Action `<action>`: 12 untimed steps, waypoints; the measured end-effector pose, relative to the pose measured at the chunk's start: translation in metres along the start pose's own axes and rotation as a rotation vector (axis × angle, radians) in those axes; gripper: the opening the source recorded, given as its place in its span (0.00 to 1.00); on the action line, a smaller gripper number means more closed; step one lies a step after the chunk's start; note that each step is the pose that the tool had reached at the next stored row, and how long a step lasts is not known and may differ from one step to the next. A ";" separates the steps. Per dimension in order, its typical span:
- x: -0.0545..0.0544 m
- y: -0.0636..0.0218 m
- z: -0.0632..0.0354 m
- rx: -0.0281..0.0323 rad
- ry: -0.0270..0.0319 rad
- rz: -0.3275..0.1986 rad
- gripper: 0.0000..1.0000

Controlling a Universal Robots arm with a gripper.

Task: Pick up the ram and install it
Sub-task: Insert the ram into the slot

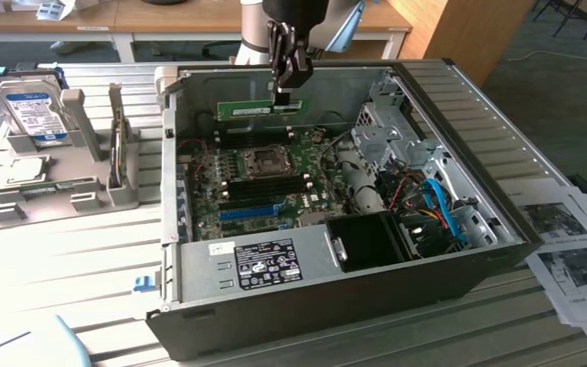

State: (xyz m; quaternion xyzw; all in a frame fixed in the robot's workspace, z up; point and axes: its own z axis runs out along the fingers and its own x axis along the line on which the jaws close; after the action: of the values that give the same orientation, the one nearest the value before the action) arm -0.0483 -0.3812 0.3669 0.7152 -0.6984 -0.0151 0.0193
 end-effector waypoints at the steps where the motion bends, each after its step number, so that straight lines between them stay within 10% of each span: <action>1: 0.000 0.0000 0.0004 -0.0001 0.0006 0.000 0.11; 12: 0.000 -0.0004 0.0086 -0.0002 0.0044 0.000 0.11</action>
State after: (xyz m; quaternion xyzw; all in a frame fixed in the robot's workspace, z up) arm -0.0483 -0.3813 0.3583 0.7152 -0.6985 -0.0136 0.0209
